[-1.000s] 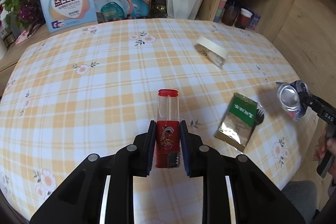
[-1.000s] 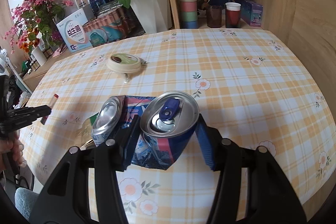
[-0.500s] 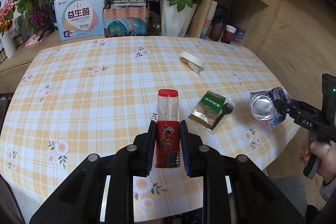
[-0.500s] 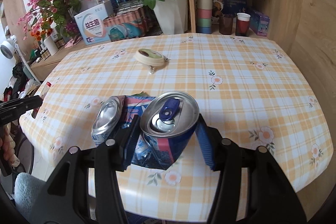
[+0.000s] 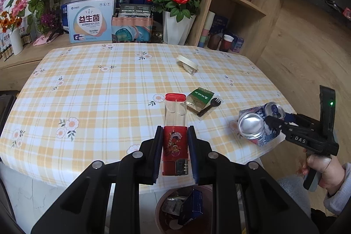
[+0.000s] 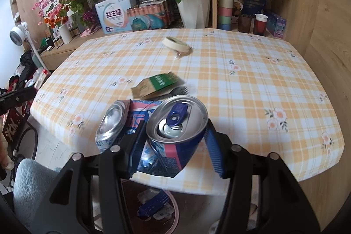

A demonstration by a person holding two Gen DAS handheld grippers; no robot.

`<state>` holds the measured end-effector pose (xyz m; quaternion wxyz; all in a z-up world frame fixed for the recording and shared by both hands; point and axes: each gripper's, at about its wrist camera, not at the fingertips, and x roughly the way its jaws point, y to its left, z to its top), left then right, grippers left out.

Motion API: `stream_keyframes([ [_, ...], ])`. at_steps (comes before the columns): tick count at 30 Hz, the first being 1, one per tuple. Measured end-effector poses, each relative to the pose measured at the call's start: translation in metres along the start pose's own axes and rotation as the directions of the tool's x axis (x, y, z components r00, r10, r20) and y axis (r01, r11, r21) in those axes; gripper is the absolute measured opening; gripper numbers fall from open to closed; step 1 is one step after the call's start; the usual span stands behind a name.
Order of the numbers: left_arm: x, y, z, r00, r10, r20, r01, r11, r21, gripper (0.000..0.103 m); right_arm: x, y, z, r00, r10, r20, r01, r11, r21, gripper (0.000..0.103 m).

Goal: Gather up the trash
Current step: 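Carry both items over the pink bin and open the right gripper while the left holds the tube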

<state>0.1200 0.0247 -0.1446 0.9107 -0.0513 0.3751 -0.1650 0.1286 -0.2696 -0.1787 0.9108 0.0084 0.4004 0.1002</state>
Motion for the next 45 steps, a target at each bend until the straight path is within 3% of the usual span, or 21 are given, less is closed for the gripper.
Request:
stream_keyframes([
  [18, -0.073, -0.009, -0.043, 0.998, 0.019, 0.064, -0.016, 0.999, -0.043, 0.022, -0.037, 0.038, -0.049, 0.999, 0.041, -0.025, -0.043, 0.996, -0.083, 0.054],
  [32, -0.069, -0.007, -0.063, 0.999, -0.02, 0.046, 0.024, 0.995, -0.095, 0.022, -0.012, 0.068, -0.089, 0.984, 0.095, -0.148, -0.114, 0.986, -0.123, 0.054],
  [45, -0.065, -0.002, -0.071, 0.999, -0.022, 0.029, 0.025, 0.993, -0.118, 0.022, 0.013, 0.102, -0.104, 0.96, 0.154, -0.234, -0.195, 0.967, -0.164, 0.055],
])
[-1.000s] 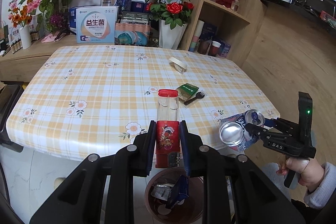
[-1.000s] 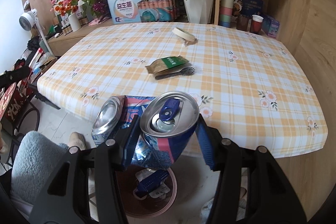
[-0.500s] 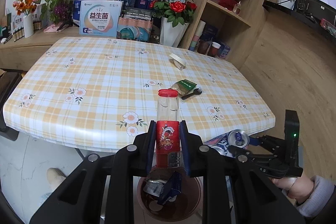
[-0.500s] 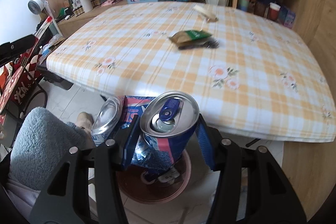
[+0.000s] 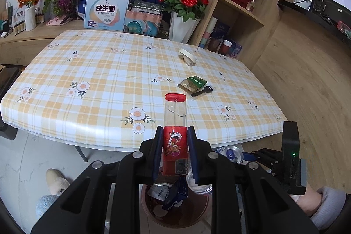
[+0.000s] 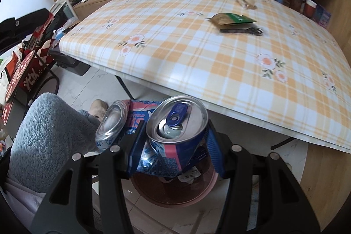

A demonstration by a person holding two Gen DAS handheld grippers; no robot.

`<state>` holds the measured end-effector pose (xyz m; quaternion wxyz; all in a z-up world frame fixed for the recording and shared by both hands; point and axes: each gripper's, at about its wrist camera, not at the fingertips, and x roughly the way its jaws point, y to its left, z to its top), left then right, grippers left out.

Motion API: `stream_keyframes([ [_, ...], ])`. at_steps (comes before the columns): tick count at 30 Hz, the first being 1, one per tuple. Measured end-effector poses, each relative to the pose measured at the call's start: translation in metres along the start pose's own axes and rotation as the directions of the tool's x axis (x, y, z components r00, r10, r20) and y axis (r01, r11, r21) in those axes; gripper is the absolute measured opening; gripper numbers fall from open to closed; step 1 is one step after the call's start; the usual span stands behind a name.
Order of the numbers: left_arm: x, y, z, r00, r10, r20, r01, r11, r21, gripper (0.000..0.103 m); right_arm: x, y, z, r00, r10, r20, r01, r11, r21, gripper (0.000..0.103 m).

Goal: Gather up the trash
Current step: 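Carry both items over the pink bin and open the right gripper while the left holds the tube, then open the left gripper over the pink bin to drop the red tube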

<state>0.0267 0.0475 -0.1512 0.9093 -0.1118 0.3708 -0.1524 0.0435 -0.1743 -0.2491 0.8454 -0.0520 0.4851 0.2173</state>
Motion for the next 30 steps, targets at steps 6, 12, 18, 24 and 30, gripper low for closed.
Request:
stream_keyframes([
  [6, 0.001, 0.001, 0.0, 1.0, -0.001, -0.005, 0.001, 1.0, -0.001, 0.022, 0.005, 0.004, 0.002, 1.0, 0.027, -0.001, -0.027, 1.0, 0.008, 0.073],
  [12, 0.002, -0.001, -0.001, 1.0, -0.01, -0.009, 0.01, 1.0, 0.001, 0.022, -0.017, -0.014, 0.012, 0.994, -0.057, 0.095, 0.051, 0.997, 0.061, 0.094],
  [18, 0.006, -0.014, -0.006, 0.999, -0.034, -0.034, 0.035, 0.999, 0.02, 0.022, -0.045, -0.033, 0.023, 0.975, -0.144, 0.172, 0.126, 0.986, 0.111, 0.097],
  [24, 0.015, -0.031, -0.011, 0.995, -0.061, -0.08, 0.065, 0.997, 0.047, 0.022, -0.066, -0.042, 0.026, 0.961, -0.185, 0.207, 0.166, 0.98, 0.106, 0.097],
  [30, 0.024, -0.047, -0.019, 0.989, -0.08, -0.121, 0.089, 0.994, 0.068, 0.022, -0.081, -0.049, 0.024, 0.954, -0.189, 0.234, 0.164, 0.979, 0.122, 0.097],
])
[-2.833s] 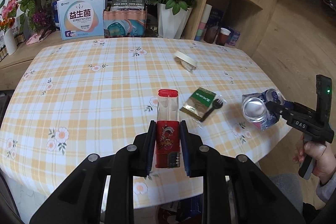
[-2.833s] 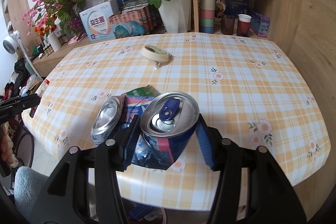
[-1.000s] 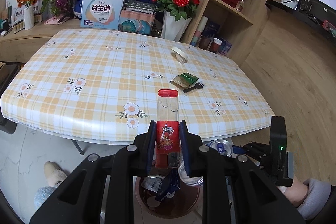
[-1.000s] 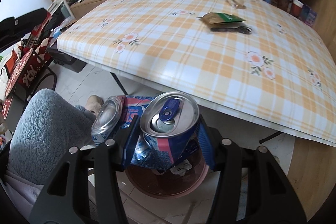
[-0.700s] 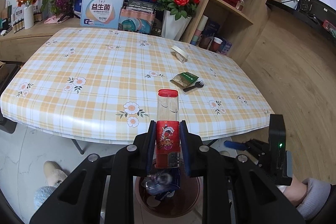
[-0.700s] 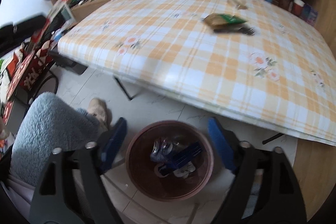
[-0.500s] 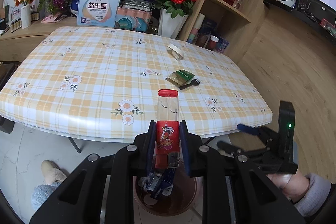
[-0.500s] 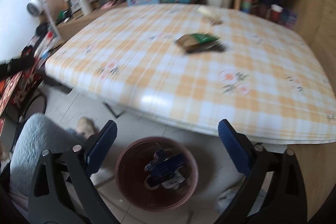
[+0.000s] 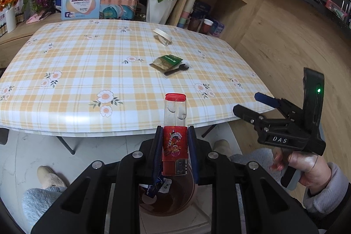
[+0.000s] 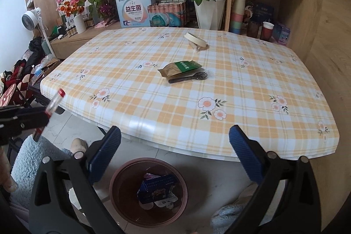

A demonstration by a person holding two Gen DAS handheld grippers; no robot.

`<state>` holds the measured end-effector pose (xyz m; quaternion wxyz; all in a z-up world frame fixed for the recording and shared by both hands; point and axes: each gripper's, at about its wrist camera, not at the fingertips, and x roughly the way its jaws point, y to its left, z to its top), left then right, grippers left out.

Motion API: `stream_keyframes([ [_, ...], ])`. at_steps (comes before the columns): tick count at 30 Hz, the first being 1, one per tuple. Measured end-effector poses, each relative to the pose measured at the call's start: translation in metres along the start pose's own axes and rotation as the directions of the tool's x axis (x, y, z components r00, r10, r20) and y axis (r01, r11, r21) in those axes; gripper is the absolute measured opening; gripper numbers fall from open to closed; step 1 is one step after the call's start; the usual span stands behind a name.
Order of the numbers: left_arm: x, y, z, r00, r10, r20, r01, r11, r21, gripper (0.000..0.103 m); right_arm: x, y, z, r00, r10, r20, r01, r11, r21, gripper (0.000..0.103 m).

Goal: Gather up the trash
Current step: 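Open the left gripper over the pink bin to drop the red tube, then grasp the green tea packet with the left gripper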

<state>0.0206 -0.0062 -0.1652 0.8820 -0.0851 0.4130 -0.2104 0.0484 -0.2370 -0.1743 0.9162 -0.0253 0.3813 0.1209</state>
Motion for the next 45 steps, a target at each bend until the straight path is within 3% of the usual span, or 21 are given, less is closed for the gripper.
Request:
stream_keyframes([
  [14, 0.032, -0.032, -0.022, 0.99, -0.064, -0.128, 0.074, 0.994, 0.076, 0.022, -0.012, -0.021, -0.002, 1.0, 0.004, 0.026, -0.006, 0.996, 0.084, 0.097],
  [16, 0.033, -0.034, -0.024, 0.987, -0.088, -0.136, 0.099, 0.992, 0.079, 0.039, -0.012, -0.021, -0.004, 1.0, -0.001, 0.023, -0.001, 0.996, 0.086, 0.097],
  [18, 0.032, -0.035, -0.025, 0.988, -0.086, -0.127, 0.098, 0.991, 0.087, 0.05, -0.011, -0.022, -0.005, 1.0, -0.007, 0.02, 0.005, 0.996, 0.089, 0.097],
  [31, 0.016, -0.009, -0.016, 1.0, 0.011, -0.011, -0.01, 1.0, 0.026, 0.073, -0.008, -0.024, -0.007, 1.0, -0.028, 0.006, 0.027, 0.995, 0.091, 0.097],
  [45, 0.011, 0.029, 0.018, 0.988, 0.135, 0.078, -0.136, 0.991, 0.004, 0.088, 0.007, -0.035, 0.004, 0.998, -0.054, -0.03, 0.056, 0.996, 0.076, 0.097],
])
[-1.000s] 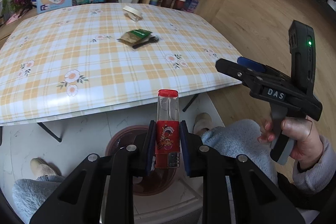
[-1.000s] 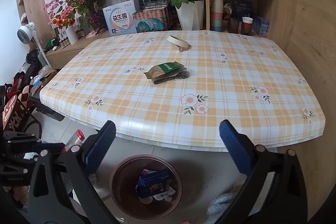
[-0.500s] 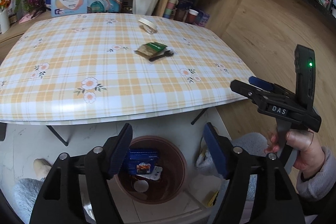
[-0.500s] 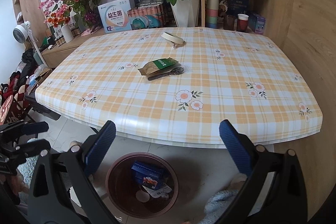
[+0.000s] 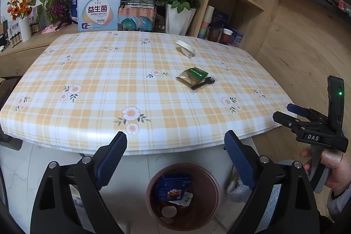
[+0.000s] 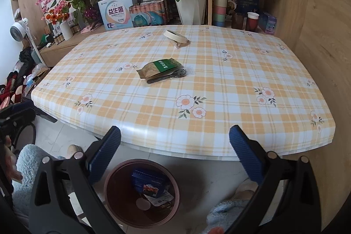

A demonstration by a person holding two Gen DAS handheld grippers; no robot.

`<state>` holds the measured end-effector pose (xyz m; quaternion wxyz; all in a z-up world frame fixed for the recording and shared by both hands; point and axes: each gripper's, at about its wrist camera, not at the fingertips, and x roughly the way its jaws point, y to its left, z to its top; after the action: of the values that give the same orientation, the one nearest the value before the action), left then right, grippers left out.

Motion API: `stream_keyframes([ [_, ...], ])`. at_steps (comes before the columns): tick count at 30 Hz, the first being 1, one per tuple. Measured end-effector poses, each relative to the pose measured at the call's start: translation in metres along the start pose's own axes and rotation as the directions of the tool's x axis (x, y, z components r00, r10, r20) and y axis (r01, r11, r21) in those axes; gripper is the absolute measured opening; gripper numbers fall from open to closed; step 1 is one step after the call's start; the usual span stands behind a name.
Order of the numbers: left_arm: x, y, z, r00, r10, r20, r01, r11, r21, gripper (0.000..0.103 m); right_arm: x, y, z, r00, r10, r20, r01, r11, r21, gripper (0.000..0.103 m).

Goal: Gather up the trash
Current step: 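Grasp the green tea packet with the left gripper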

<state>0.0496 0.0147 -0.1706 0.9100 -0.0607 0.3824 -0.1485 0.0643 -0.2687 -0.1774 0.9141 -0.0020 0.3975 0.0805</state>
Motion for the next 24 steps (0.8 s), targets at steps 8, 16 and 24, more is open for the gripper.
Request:
stream_keyframes([
  [8, 0.028, 0.005, 0.032, 0.999, -0.026, -0.034, 0.027, 0.999, 0.042, 0.088, 0.02, -0.015, 0.016, 1.0, -0.005, -0.012, 0.005, 1.0, 0.025, 0.097],
  [16, 0.088, -0.01, 0.069, 0.992, -0.076, -0.101, 0.09, 0.985, 0.146, 0.088, 0.054, -0.027, 0.029, 0.997, 0.004, -0.072, -0.002, 0.999, 0.032, 0.097],
  [24, 0.178, -0.031, 0.105, 0.973, -0.097, -0.208, 0.149, 0.956, 0.254, 0.088, 0.088, -0.043, 0.042, 0.994, -0.056, -0.098, 0.06, 0.997, 0.039, 0.097],
])
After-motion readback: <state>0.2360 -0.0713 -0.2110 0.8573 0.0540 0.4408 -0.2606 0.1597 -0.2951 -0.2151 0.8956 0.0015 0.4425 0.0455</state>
